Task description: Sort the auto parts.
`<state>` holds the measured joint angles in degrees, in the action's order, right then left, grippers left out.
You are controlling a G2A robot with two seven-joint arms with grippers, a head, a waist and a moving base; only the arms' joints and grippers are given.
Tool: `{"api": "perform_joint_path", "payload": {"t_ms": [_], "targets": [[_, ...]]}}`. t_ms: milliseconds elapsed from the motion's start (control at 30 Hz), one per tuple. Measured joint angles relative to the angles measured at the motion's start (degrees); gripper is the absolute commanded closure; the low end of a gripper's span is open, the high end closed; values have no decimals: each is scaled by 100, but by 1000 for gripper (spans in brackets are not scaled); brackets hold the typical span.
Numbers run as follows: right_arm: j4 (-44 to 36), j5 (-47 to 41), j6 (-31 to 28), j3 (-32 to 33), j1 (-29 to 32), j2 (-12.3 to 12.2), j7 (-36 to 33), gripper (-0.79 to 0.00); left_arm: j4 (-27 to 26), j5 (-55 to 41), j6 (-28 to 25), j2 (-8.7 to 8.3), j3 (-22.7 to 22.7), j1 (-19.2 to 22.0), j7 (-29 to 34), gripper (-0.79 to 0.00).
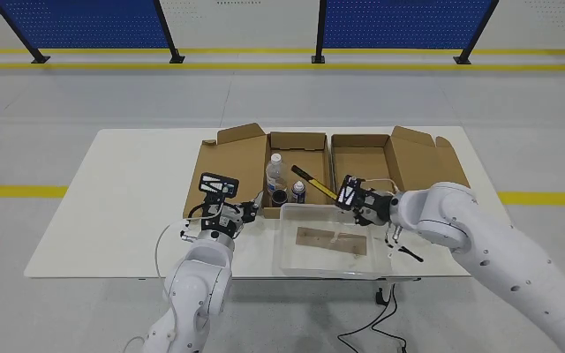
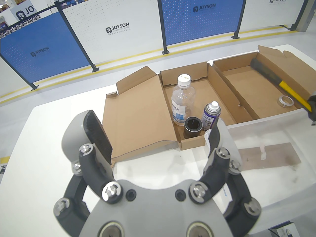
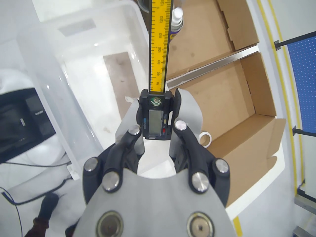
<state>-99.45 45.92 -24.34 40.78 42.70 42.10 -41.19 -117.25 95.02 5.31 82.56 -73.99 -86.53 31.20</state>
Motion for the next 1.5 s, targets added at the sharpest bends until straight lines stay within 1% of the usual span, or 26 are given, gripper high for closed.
{"api": "perform_joint_path", "payload": {"t_ms": [133,300,467,667,767,967,1133,1400,1500], "targets": [[39,-262,56,342,376,-85,596,0,0,0,0,0,0,0,0,-785],[123,-546,-6,540,692,-92,1162,0,0,0,0,0,0,0,0,-785],[181,-532,-43,540,793,-37,1299,0,0,0,0,0,0,0,0,-785],[227,-407,152,553,838,43,1370,0,0,0,0,0,0,0,0,-785],[248,-321,329,600,857,77,1423,0,0,0,0,0,0,0,0,-785],[381,-100,884,807,814,131,1461,0,0,0,0,0,0,0,0,-785],[735,120,1406,924,632,223,1510,0,0,0,0,0,0,0,0,-785],[1742,-412,2066,727,400,554,1982,0,0,0,0,0,0,0,0,-785],[2175,-683,2183,591,319,707,2137,0,0,0,0,0,0,0,0,-785]]}}
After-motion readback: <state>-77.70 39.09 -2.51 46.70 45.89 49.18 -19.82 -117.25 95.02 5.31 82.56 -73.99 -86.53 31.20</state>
